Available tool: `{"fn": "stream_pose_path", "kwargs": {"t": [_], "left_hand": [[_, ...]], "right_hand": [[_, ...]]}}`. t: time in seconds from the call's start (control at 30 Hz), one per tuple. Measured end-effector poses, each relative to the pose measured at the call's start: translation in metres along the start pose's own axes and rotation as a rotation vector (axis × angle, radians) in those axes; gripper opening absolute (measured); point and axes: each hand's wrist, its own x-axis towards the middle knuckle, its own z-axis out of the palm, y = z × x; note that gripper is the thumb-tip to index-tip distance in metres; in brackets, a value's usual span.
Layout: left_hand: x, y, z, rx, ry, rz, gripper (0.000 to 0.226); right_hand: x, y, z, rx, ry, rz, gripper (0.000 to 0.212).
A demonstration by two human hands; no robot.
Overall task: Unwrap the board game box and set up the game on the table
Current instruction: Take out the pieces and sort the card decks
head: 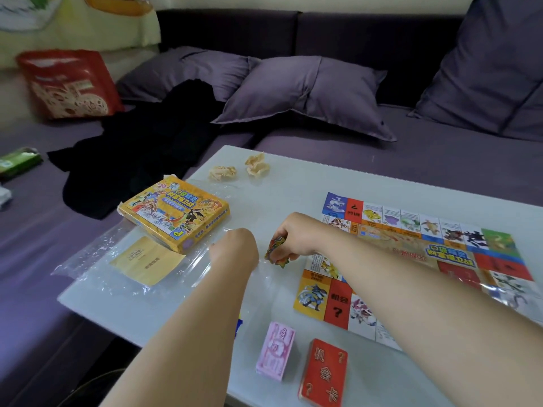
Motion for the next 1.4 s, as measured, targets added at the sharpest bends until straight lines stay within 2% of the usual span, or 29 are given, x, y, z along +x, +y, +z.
{"fn": "stream_pose_path", "kwargs": {"t": [0.17, 0.53, 0.73, 0.9, 1.03, 1.17, 1.4], "left_hand": [[0.003, -0.004, 0.002, 0.027, 0.023, 0.027, 0.017], [0.007, -0.005, 0.0, 0.018, -0.038, 0.042, 0.025], [0.008, -0.006, 0.001, -0.003, -0.09, 0.059, 0.025], [0.006, -0.005, 0.004, -0.003, -0.05, 0.077, 0.018], [0.006, -0.005, 0.004, -0.001, -0.037, 0.084, 0.025], [0.007, -0.003, 0.004, 0.014, -0.014, 0.066, 0.022], [0.01, -0.004, 0.004, 0.063, -0.071, 0.098, 0.029]], "right_hand": [[0.001, 0.002, 0.002, 0.019, 0.019, 0.006, 0.039], [0.003, 0.001, 0.004, 0.022, 0.016, 0.007, 0.036], [0.003, 0.001, 0.006, 0.024, 0.05, 0.012, 0.038], [0.001, 0.002, 0.009, 0.029, 0.079, 0.003, 0.035], [-0.001, 0.003, 0.011, 0.046, 0.108, -0.004, 0.035], [-0.003, 0.002, 0.012, 0.053, 0.112, -0.008, 0.031], [-0.002, 0.003, 0.012, 0.059, 0.116, -0.006, 0.03]]}}
